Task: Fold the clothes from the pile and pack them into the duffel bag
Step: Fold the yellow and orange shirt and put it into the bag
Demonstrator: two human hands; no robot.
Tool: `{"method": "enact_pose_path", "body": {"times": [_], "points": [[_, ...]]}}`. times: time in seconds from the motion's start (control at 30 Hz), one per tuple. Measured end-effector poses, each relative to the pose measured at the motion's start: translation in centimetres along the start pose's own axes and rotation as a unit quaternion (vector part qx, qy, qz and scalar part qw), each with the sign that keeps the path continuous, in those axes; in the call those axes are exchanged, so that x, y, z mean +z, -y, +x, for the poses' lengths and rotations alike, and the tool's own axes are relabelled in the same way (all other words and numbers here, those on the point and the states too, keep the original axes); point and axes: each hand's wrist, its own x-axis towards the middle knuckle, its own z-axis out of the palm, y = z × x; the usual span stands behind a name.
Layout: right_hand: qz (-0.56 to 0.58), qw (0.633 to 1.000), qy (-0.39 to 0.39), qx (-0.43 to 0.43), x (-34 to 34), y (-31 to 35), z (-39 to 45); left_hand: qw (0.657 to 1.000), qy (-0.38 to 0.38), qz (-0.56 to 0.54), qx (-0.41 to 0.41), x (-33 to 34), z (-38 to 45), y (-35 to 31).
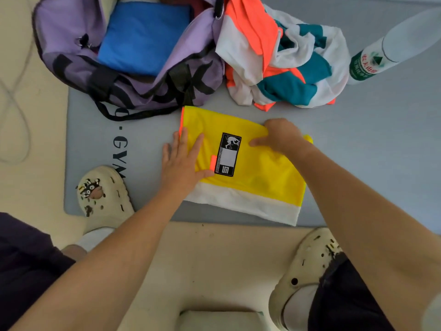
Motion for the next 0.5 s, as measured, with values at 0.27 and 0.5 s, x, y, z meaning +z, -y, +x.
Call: {"method": "enact_pose_path", "body": {"times": [0.27, 0.5], "points": [[0.211, 0.957, 0.123, 0.153, 8.1, -3.3, -7.7, 0.947, 0.073, 0.191, 0.248, -4.9, 7.4, -2.2], [0.224, 0.950, 0.136, 0.171, 8.8, -3.7, -9.4, 0.993, -0.104, -0.033, 0.048, -4.3, 0.7, -5.0]]}}
